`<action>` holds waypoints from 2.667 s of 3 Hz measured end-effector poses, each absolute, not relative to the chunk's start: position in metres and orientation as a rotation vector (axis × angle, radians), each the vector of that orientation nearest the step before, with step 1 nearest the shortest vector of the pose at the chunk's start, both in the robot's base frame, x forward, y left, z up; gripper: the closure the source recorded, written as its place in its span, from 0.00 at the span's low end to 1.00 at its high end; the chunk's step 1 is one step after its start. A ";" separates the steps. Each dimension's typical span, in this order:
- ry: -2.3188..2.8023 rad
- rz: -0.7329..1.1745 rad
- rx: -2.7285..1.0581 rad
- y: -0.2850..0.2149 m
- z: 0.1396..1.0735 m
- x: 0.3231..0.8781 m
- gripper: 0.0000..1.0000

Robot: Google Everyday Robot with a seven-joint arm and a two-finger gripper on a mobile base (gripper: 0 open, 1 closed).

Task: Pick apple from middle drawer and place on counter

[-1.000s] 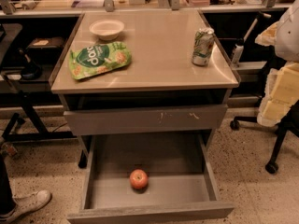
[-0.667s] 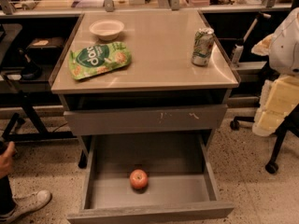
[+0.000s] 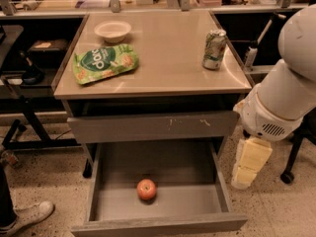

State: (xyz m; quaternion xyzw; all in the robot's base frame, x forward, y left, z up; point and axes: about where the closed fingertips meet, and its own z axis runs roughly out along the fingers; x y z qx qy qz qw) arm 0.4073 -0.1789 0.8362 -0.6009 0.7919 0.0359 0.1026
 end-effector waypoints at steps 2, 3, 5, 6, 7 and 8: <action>2.302 0.212 -1.762 -0.156 0.800 0.407 0.00; 2.230 0.352 -1.750 -0.113 0.748 0.416 0.00; 2.225 0.473 -1.724 -0.084 0.703 0.425 0.00; 2.200 0.489 -1.713 -0.072 0.673 0.434 0.00; 2.198 0.486 -1.717 -0.052 0.597 0.460 0.00; 2.196 0.505 -1.716 -0.048 0.591 0.459 0.00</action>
Offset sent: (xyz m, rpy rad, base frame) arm -0.0001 0.0720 -0.1181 0.2503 0.0718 0.0471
